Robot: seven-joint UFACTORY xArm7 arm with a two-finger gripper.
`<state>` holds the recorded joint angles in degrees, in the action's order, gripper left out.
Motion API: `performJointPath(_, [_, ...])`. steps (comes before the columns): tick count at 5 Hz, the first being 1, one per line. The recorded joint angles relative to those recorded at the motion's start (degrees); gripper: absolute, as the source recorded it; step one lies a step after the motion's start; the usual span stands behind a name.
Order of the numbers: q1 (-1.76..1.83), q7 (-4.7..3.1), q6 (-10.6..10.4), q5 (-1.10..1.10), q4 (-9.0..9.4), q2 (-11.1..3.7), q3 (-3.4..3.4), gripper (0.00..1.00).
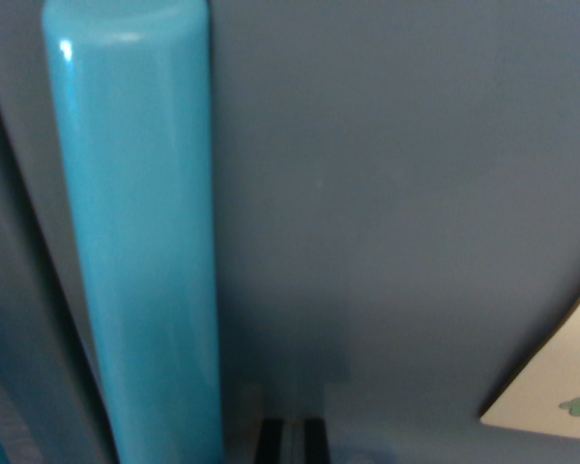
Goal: Close fridge door
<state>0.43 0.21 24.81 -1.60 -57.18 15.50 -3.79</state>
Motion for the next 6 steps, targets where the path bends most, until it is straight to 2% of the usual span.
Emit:
performJointPath(1, [0.0, 0.0, 0.0, 0.0, -0.8, -0.86, -0.03, 1.0])
performJointPath(6, [0.0, 0.0, 0.0, 0.0, -0.8, -0.86, -0.02, 1.0])
